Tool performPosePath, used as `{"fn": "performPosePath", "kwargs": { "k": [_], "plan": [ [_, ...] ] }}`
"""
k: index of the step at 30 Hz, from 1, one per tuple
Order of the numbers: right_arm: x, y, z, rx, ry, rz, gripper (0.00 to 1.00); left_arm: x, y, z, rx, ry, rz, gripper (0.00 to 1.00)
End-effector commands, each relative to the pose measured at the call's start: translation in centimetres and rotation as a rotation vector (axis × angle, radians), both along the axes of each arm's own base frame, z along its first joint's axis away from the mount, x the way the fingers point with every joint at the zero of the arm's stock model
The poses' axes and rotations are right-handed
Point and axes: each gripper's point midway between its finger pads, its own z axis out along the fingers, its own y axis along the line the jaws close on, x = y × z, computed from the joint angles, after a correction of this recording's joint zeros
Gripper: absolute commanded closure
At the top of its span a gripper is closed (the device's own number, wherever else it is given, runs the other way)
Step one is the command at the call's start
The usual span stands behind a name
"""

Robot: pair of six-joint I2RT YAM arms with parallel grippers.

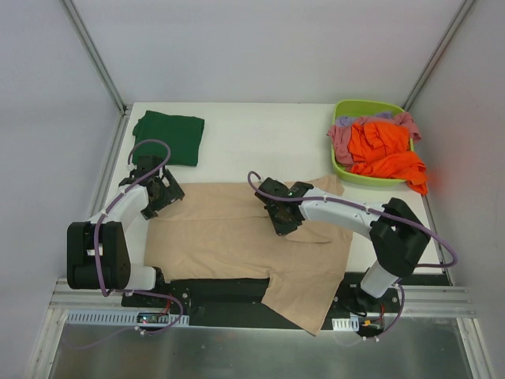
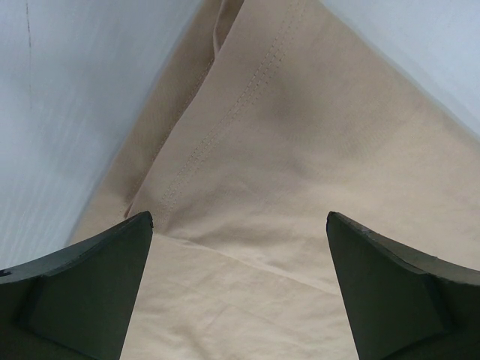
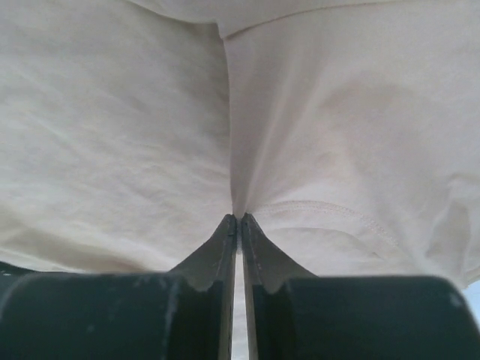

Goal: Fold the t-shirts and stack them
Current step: Fold the flattened tshirt in 1/3 of the way

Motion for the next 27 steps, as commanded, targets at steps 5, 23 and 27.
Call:
{"fn": "performPosePath", "kwargs": {
  "k": [5,23,27],
  "plan": [
    [-2.0,3.5,2.6,0.182,0.088,-0.100,0.84,0.0,0.0,-0.2,0.007,-0.001,0.004,0.01],
    [2.8,-2.7,3.5,0.262,-0.094,-0.314,0.04,0.0,0.3,-0.5,0.017,0.010,0.012,0.01],
    [4.1,-4.5,1.1,0.247,-0.067,-0.393,0.04,0.1,0.6,-0.8,0.023,0.022,0.020,0.01]
  ]
}}
